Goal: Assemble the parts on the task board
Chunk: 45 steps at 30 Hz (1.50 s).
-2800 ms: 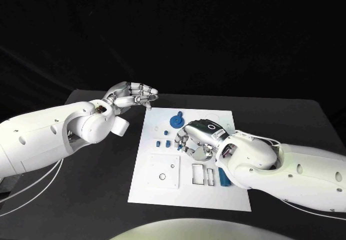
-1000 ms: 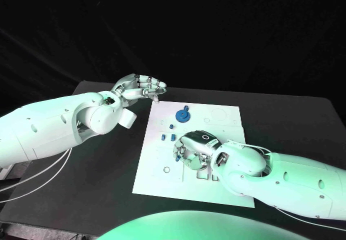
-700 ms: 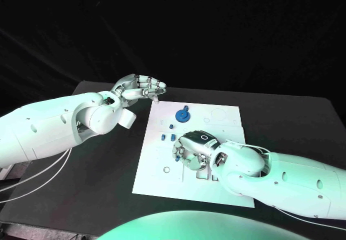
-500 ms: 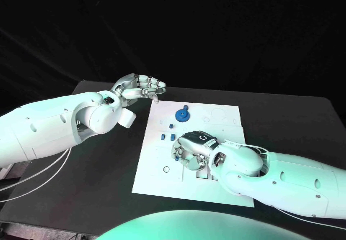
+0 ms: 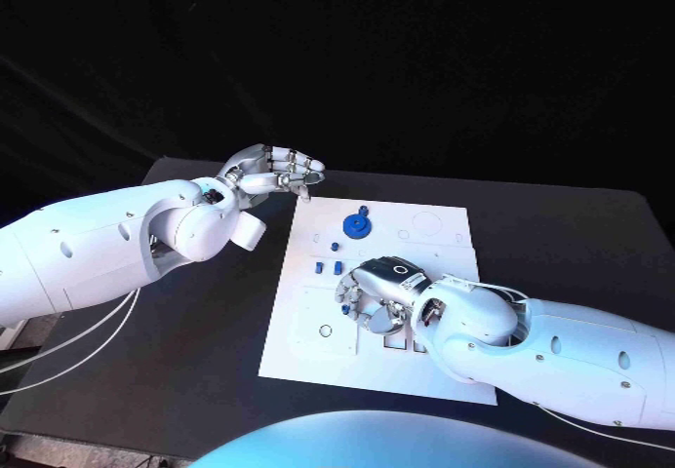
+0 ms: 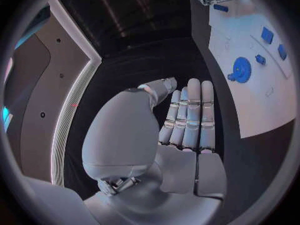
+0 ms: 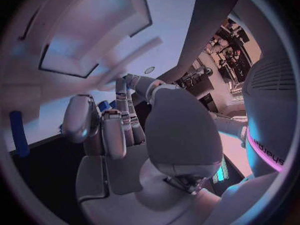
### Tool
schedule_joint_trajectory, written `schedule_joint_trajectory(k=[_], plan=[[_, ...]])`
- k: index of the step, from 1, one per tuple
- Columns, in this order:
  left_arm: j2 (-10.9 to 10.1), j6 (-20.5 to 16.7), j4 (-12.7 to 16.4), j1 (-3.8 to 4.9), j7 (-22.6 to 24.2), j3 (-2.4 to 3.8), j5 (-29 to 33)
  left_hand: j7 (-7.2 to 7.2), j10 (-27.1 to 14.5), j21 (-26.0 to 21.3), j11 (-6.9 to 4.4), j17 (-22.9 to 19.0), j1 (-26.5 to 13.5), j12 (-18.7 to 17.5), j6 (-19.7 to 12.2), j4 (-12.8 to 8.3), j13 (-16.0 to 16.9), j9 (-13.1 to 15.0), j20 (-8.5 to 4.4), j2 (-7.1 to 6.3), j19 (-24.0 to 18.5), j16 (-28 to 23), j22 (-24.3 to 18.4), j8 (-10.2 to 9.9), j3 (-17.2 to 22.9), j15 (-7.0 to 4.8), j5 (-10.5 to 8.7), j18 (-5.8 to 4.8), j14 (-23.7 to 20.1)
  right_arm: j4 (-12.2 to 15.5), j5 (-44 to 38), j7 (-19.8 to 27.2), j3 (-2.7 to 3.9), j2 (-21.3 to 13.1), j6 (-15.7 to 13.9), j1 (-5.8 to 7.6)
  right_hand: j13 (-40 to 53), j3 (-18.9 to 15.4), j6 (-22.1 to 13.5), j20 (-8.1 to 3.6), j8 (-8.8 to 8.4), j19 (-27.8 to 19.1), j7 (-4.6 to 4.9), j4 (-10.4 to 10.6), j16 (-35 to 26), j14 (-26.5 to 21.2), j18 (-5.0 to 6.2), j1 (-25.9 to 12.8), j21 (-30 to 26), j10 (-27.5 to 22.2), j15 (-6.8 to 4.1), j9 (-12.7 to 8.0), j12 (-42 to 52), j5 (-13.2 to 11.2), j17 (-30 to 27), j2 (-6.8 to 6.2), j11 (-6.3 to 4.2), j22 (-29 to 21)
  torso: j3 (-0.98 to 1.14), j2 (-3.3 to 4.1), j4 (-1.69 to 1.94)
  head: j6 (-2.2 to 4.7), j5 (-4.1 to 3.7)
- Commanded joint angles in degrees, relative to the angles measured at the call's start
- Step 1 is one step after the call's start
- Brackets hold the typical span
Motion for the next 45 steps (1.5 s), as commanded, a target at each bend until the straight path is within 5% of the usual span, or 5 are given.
schedule_joint_trajectory(k=[1,16,24,29,45], plan=[[0.0,1.1,0.1,0.06,0.0,0.04,-0.1,1.59,-0.6,-0.2,-0.02,-0.1,-0.2,-0.2,-0.4,-0.3,0.0,-0.1,0.11,0.33,-0.3,-0.3,-0.1,-0.2,0.0,0.23,0.25,0.67,-0.3,0.6,0.0,-1.0,-0.06,-1.0,-3.6,-0.09,0.2,-0.4,-0.6,0.24,-0.52,0.3,0.07,0.1,0.2,2.8,-0.91,-0.2,-0.2,0.1,0.15,-0.1,0.0,0.0,-0.2,-0.64,0.12,5.8,0.05,-0.01,0.00,0.11,0.07],[-0.3,1.2,-0.1,0.06,0.0,0.02,-0.1,1.59,-0.6,-0.2,-0.02,-0.1,-0.2,-0.2,-0.4,-0.3,0.0,-0.1,0.11,0.33,-0.3,-0.3,-0.1,-0.2,0.0,0.23,0.25,0.67,-0.3,8.9,7.3,-1.6,0.76,-12.9,-3.9,5.34,0.2,-2.6,-0.1,0.51,-0.88,0.4,0.44,1.2,0.2,2.8,-0.89,-2.0,-0.8,-1.5,0.61,0.0,-0.8,0.0,-0.4,-1.99,0.74,5.5,0.02,-0.07,-0.15,0.78,-0.48],[-0.1,1.4,-0.4,0.05,0.0,-0.07,-0.1,1.59,-0.6,-0.2,-0.02,-0.1,-0.2,-0.2,-0.4,-0.3,0.0,-0.1,0.11,0.33,-0.3,-0.3,-0.1,-0.2,0.0,0.23,0.25,0.67,-0.3,7.5,8.4,-1.2,0.86,-18.0,2.2,8.98,-2.6,-19.8,-1.2,1.64,-3.30,-1.2,0.89,3.4,-0.6,2.3,0.10,1.5,-7.3,-10.4,1.74,-0.8,-1.3,0.5,-2.2,0.58,2.04,3.0,0.08,-0.24,-0.23,1.47,-1.58],[0.0,1.6,-0.5,0.04,0.0,-0.13,-0.1,1.59,-0.6,-0.2,-0.02,-0.1,-0.2,-0.2,-0.4,-0.3,0.0,-0.1,0.11,0.33,-0.3,-0.3,-0.1,-0.2,0.0,0.23,0.25,0.67,-0.3,6.3,6.8,-1.0,0.80,-18.3,4.2,9.11,-4.1,-34.1,-1.5,1.93,-4.98,-1.1,0.60,11.5,-0.9,2.1,0.28,9.9,-9.3,-12.5,2.07,-1.4,-0.6,0.8,-3.0,2.96,2.42,2.4,0.14,-0.17,-0.19,1.54,-1.61],[-0.2,1.8,-0.4,0.03,0.0,-0.19,-0.1,1.61,-0.6,-0.3,0.01,-0.1,-0.2,-0.1,-0.4,-0.4,0.1,-0.1,0.16,0.40,-0.3,-0.4,-0.1,-0.1,0.0,0.28,0.24,0.67,-0.4,3.4,5.8,-0.8,0.52,-15.6,5.0,7.06,-4.5,-33.5,0.0,1.56,-4.90,-0.4,0.87,13.9,-0.7,2.2,0.16,14.2,-8.8,-10.1,1.61,-1.4,1.1,0.7,-2.9,5.49,1.85,2.8,0.02,-0.14,-0.14,1.36,-1.53]])
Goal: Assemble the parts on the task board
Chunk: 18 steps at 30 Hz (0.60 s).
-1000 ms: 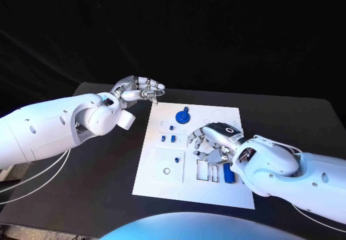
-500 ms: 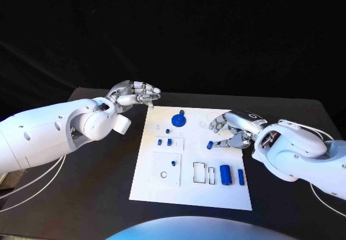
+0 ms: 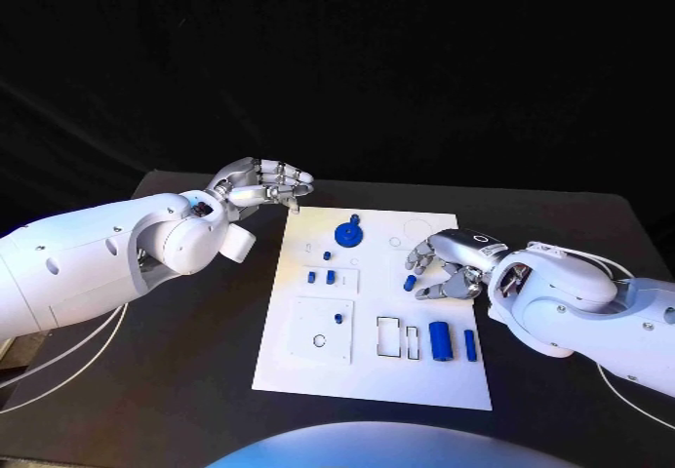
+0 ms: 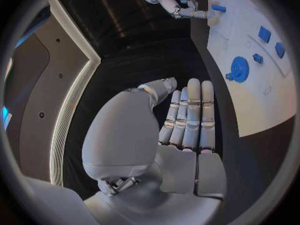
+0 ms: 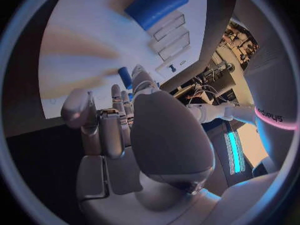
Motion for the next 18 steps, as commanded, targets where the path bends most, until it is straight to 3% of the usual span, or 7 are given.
schedule_joint_trajectory(k=[1,4,8,16,18], plan=[[0.0,1.0,0.1,0.05,0.3,0.03,-0.1,1.62,-0.2,-0.3,0.01,-0.1,-0.2,-0.1,-0.4,-0.4,0.1,-0.1,0.16,0.40,-0.3,-0.4,-0.1,-0.1,0.0,0.06,0.24,0.67,-0.2,-0.6,-0.9,0.2,-0.03,0.6,1.1,-0.29,-0.2,1.2,0.8,-0.24,-0.07,0.6,0.08,0.0,-0.1,2.3,0.10,0.5,0.5,1.3,-0.13,0.0,0.6,0.2,0.1,1.00,-0.13,2.9,-0.03,-0.02,0.02,-0.10,0.05],[0.0,1.0,0.2,0.05,0.3,0.03,-0.1,1.62,-0.2,-0.3,0.01,-0.1,-0.2,-0.1,-0.4,-0.4,0.1,-0.1,0.16,0.40,-0.3,-0.4,-0.1,-0.1,0.0,0.06,0.24,0.67,-0.2,-1.2,-0.8,0.1,-0.08,1.3,0.9,-0.54,-0.5,3.1,1.3,-0.35,-0.24,1.0,0.16,0.2,0.0,2.4,-0.05,0.2,1.2,2.7,-0.20,-0.2,0.8,0.3,0.3,2.32,-0.13,3.3,-0.03,-0.01,0.01,-0.12,0.02],[-0.1,1.0,0.2,0.05,0.3,0.03,-0.1,1.62,-0.2,-0.3,0.01,-0.1,-0.2,-0.1,-0.4,-0.4,0.1,-0.1,0.16,0.40,-0.3,-0.4,-0.1,-0.1,0.0,0.06,0.24,0.67,-0.2,-1.6,-0.8,0.2,-0.11,1.9,0.6,-0.83,-1.1,5.5,2.2,-0.41,-0.34,1.2,0.15,0.2,0.0,2.4,-0.12,0.1,1.6,3.6,-0.20,-0.5,0.6,0.3,0.1,3.00,-0.20,3.6,-0.02,-0.03,-0.03,-0.18,0.05],[-0.1,1.1,0.2,0.05,0.2,0.03,-0.1,1.62,-0.3,-0.3,0.02,-0.1,-0.3,-0.1,-0.4,-0.4,0.1,-0.1,0.19,0.46,-0.4,-0.4,-0.1,-0.1,-0.1,0.07,0.24,0.67,-0.2,-2.1,-0.6,0.3,-0.14,2.8,-0.1,-1.16,-1.4,9.4,3.7,-0.55,-0.41,1.6,0.12,0.2,0.3,2.5,-0.31,-1.0,2.7,5.3,-0.35,-0.8,0.4,0.3,0.4,2.56,-0.40,4.2,0.00,-0.01,-0.06,-0.29,0.07],[-0.1,1.1,0.3,0.05,0.2,0.03,-0.1,1.62,-0.3,-0.3,0.02,-0.1,-0.3,-0.1,-0.4,-0.4,0.1,-0.1,0.19,0.46,-0.4,-0.4,-0.1,-0.1,-0.1,0.07,0.24,0.67,-0.2,-2.3,-0.7,0.2,-0.14,2.9,0.0,-1.19,-1.5,12.2,4.2,-0.59,-0.73,1.7,0.10,0.2,0.4,2.5,-0.33,-2.1,2.8,5.8,-0.39,-1.0,-0.1,0.3,0.4,1.44,-0.43,4.4,0.01,-0.01,-0.04,-0.28,0.07]])
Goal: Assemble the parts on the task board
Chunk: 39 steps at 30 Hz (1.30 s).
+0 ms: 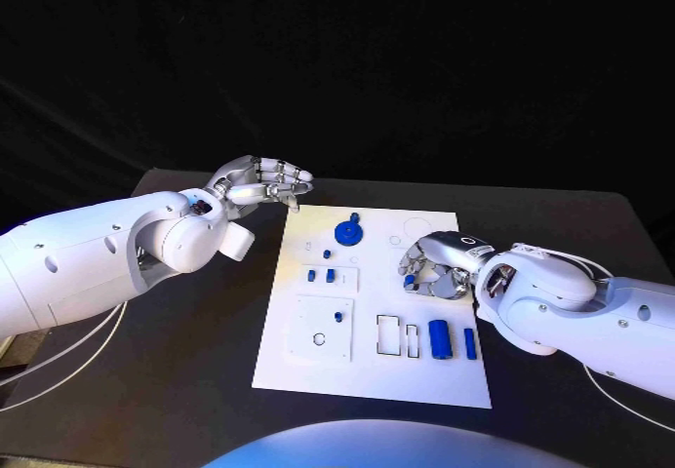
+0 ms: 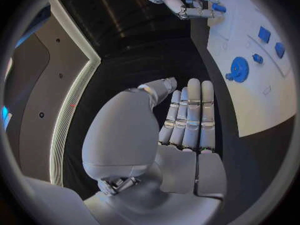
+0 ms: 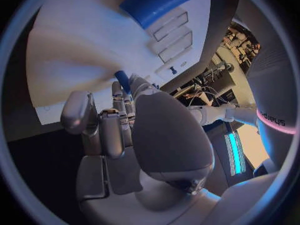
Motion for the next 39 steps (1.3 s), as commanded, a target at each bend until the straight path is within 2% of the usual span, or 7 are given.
schedule_joint_trajectory(k=[1,5,8,16,19,26,39], plan=[[0.0,0.9,0.2,0.04,0.2,0.03,-0.1,1.62,-0.3,-0.3,0.03,-0.1,-0.3,-0.1,-0.4,-0.4,0.1,-0.1,0.19,0.46,-0.4,-0.4,-0.1,-0.1,-0.1,0.07,0.24,0.67,-0.2,-0.2,-0.6,0.1,-0.10,0.3,0.3,-0.21,0.0,1.2,0.4,-0.08,-0.27,0.3,-0.01,0.0,0.4,2.5,-0.33,-0.7,0.1,0.4,-0.39,-0.1,-0.3,0.3,0.1,-0.32,0.02,4.4,0.02,0.02,0.01,-0.02,0.02],[0.0,0.9,0.2,0.04,0.2,0.03,-0.1,1.62,-0.3,-0.3,0.03,-0.1,-0.3,-0.1,-0.4,-0.4,0.1,-0.1,0.19,0.46,-0.4,-0.4,-0.1,-0.1,-0.1,0.07,0.24,0.67,-0.2,-0.5,-1.1,-0.3,-0.10,0.4,0.6,-0.26,0.1,3.5,1.4,-0.16,-0.05,0.4,-0.10,-0.1,0.4,2.5,-0.36,-1.1,0.3,1.3,-0.52,-0.1,-0.3,0.3,0.1,-0.87,-0.14,4.6,-0.02,-0.03,0.00,-0.12,0.05],[-0.1,1.0,0.2,0.04,0.1,0.03,-0.1,1.62,-0.3,-0.3,0.03,-0.1,-0.3,-0.1,-0.4,-0.4,0.1,-0.1,0.19,0.46,-0.4,-0.4,-0.1,-0.1,-0.1,0.07,0.24,0.67,-0.2,-0.7,-1.7,-0.5,-0.11,0.5,0.6,-0.30,0.3,8.1,3.4,-0.56,0.84,0.6,-0.66,-0.5,0.6,2.5,-0.42,-0.1,0.7,3.0,-1.03,0.4,-0.1,0.3,0.3,-1.00,-0.71,4.9,0.00,-0.04,-0.01,-0.17,0.06],[-0.1,1.0,0.2,0.04,0.0,0.03,-0.1,1.62,-0.3,-0.4,0.03,-0.1,-0.3,0.0,-0.4,-0.4,0.1,-0.1,0.21,0.55,-0.4,-0.4,-0.1,0.0,-0.1,0.08,0.24,0.68,-0.2,-0.5,-3.1,-0.6,-0.12,0.5,-1.1,-0.38,1.1,17.3,5.8,-1.53,3.49,0.9,-1.58,-3.6,0.8,2.6,-0.61,0.7,1.9,6.7,-2.03,2.2,0.9,0.3,0.6,-1.76,-1.84,5.9,0.01,-0.08,0.00,-0.27,0.03],[-0.1,1.0,0.2,0.04,0.0,0.03,-0.1,1.62,-0.3,-0.4,0.02,-0.1,-0.2,0.0,-0.4,-0.4,0.1,-0.1,0.21,0.59,-0.4,-0.4,-0.1,0.0,-0.1,0.07,0.25,0.69,-0.2,-0.2,-3.4,-0.4,-0.11,0.3,-2.1,-0.39,1.5,21.9,5.7,-1.78,4.76,0.9,-1.75,-6.0,0.9,2.7,-0.72,-1.0,2.4,7.7,-2.25,3.4,0.9,0.1,0.7,-2.96,-2.05,6.5,0.00,-0.07,-0.03,-0.25,0.06],[0.0,1.0,0.1,0.04,0.0,0.03,-0.1,1.61,-0.3,-0.4,0.01,-0.1,-0.2,0.0,-0.4,-0.5,0.1,-0.1,0.20,0.60,-0.4,-0.4,-0.1,0.0,0.0,0.06,0.26,0.70,-0.2,0.9,-3.5,0.0,-0.07,-0.4,-4.0,-0.24,1.8,24.5,5.5,-1.90,5.74,1.1,-1.79,-7.7,0.9,2.7,-0.79,-3.0,3.0,8.3,-2.29,4.4,0.7,0.0,0.7,-3.45,-2.19,7.0,-0.02,-0.12,0.00,-0.20,0.03],[0.3,1.1,-0.4,0.04,0.0,0.03,-0.1,1.61,-0.3,-0.4,0.01,-0.1,-0.2,0.0,-0.4,-0.5,0.1,-0.1,0.20,0.60,-0.4,-0.4,-0.1,0.0,0.0,0.06,0.26,0.70,-0.2,6.8,-0.9,0.7,0.41,-2.9,-6.3,2.85,2.0,25.4,5.4,-1.93,6.19,1.2,-1.84,-8.5,1.0,2.7,-0.86,-4.0,3.4,8.5,-2.34,4.9,0.6,0.0,0.9,-3.64,-2.24,7.3,-0.02,-0.15,0.00,0.00,0.18]])
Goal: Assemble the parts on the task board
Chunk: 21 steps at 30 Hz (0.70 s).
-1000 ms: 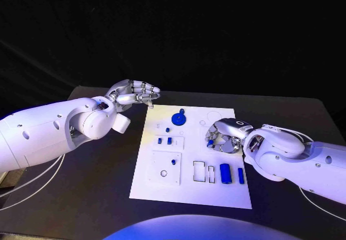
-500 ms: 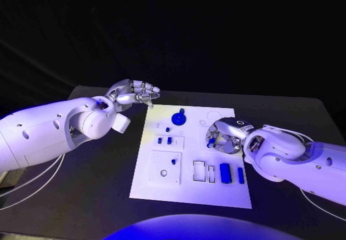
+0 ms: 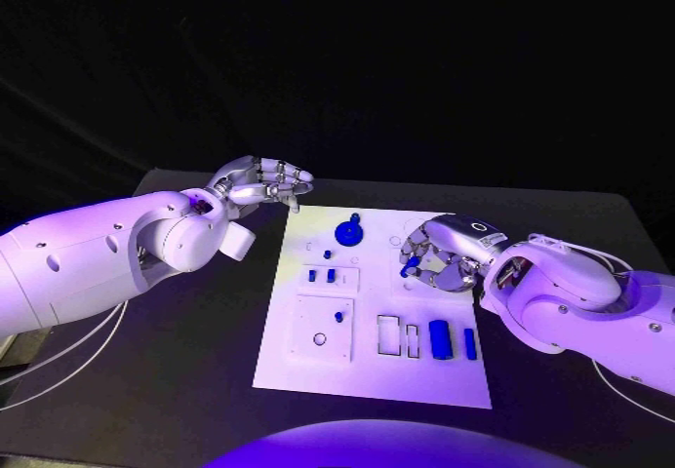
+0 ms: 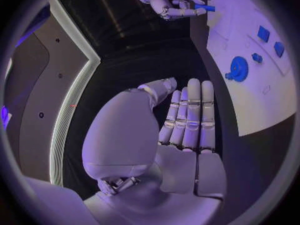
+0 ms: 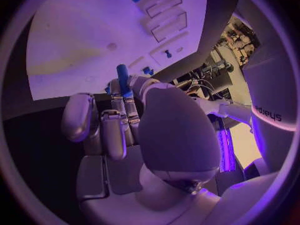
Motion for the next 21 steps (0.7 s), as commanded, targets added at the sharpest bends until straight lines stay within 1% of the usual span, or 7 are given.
schedule_joint_trajectory(k=[1,6,9,11,12,17,21], plan=[[0.3,1.0,0.0,0.05,0.3,0.03,-0.1,1.61,-0.3,-0.4,0.01,0.0,0.0,0.0,-0.4,-0.3,0.1,-0.1,0.20,0.37,-0.4,-0.4,-0.1,0.0,0.1,0.06,0.26,0.70,-0.2,1.8,1.3,1.0,0.04,0.0,-1.8,0.42,0.1,5.5,-0.1,-0.29,0.42,0.0,0.03,-5.2,0.3,2.8,-0.88,-0.5,0.5,3.7,-0.38,0.1,-0.2,-0.2,0.1,0.23,-3.29,7.4,0.00,0.02,0.02,0.04,0.06],[0.5,1.0,-0.1,0.04,0.4,0.03,-0.1,1.61,-0.3,-0.4,0.01,0.0,0.0,0.0,-0.4,-0.3,0.1,-0.1,0.20,0.37,-0.4,-0.4,-0.1,0.0,0.1,0.06,0.26,0.70,-0.2,3.7,2.7,2.0,0.08,1.9,-2.1,0.44,0.1,5.6,-0.1,-0.30,0.47,0.0,0.04,-5.3,0.3,2.8,-0.85,-0.6,0.3,3.7,-0.38,0.1,-0.2,-0.2,0.0,0.21,-3.29,7.4,0.05,0.11,-0.03,0.01,0.34],[0.7,1.1,-0.1,0.04,0.4,0.03,-0.1,1.61,-0.3,-0.4,0.01,0.0,0.0,0.0,-0.4,-0.3,0.1,-0.1,0.20,0.37,-0.4,-0.4,-0.1,0.0,0.1,0.06,0.26,0.70,-0.2,3.9,2.9,2.8,0.05,4.2,-2.3,-0.36,0.1,5.8,-0.2,-0.30,0.51,-0.1,0.08,-5.5,0.2,2.8,-0.80,-0.7,0.0,3.7,-0.38,0.2,-0.3,-0.2,-0.2,0.21,-3.26,7.3,0.00,0.05,-0.07,0.01,0.41],[0.9,1.2,-0.2,0.04,0.4,0.03,-0.1,1.61,-0.3,-0.4,0.01,0.0,0.0,0.0,-0.4,-0.3,0.1,-0.1,0.20,0.37,-0.4,-0.4,-0.1,0.0,0.1,0.06,0.26,0.70,-0.2,3.7,2.6,3.4,0.04,5.8,-2.4,-1.14,0.1,5.8,-0.2,-0.30,0.53,-0.1,0.09,-5.5,0.2,2.7,-0.80,-0.8,0.0,3.7,-0.37,0.2,-0.3,-0.2,-0.2,0.21,-3.25,7.3,-0.04,0.05,-0.08,0.13,0.50],[0.9,1.2,-0.2,0.03,0.4,0.03,-0.1,1.61,-0.3,-0.4,0.01,0.0,0.0,0.0,-0.4,-0.3,0.1,-0.1,0.20,0.37,-0.4,-0.4,-0.1,0.0,0.1,0.06,0.26,0.70,-0.2,3.3,2.2,4.0,0.03,7.7,-2.4,-2.09,0.2,5.9,-0.3,-0.30,0.54,-0.2,0.11,-5.6,0.2,2.7,-0.76,-0.8,-0.2,3.7,-0.36,0.3,-0.3,-0.2,-0.2,0.24,-3.24,7.3,-0.04,0.06,-0.08,0.13,0.61],[1.3,1.4,-0.3,0.03,0.4,0.03,-0.1,1.61,-0.3,-0.4,0.01,0.0,0.0,0.0,-0.4,-0.3,0.1,-0.1,0.20,0.37,-0.4,-0.4,-0.1,0.0,0.1,0.06,0.26,0.70,-0.2,1.6,1.2,5.4,0.00,12.5,-2.1,-4.95,0.2,6.1,-0.4,-0.30,0.58,-0.3,0.16,-5.9,0.2,2.7,-0.71,-0.9,-0.5,3.6,-0.34,0.3,-0.4,-0.2,-0.4,0.27,-3.21,7.2,0.07,0.13,0.18,0.18,0.98],[1.4,1.4,-0.3,0.03,0.4,0.03,-0.1,1.61,-0.3,-0.4,0.01,0.0,0.0,0.0,-0.4,-0.3,0.1,-0.1,0.20,0.37,-0.4,-0.4,-0.1,0.0,0.1,0.06,0.26,0.70,-0.2,0.0,0.7,6.2,-0.04,15.1,-1.9,-6.83,0.2,6.3,-0.5,-0.29,0.61,-0.4,0.22,-6.1,0.1,2.7,-0.66,-1.1,-0.8,3.6,-0.32,0.4,-0.5,-0.2,-0.4,0.32,-3.16,7.2,-0.04,0.18,0.27,-0.04,1.12]])
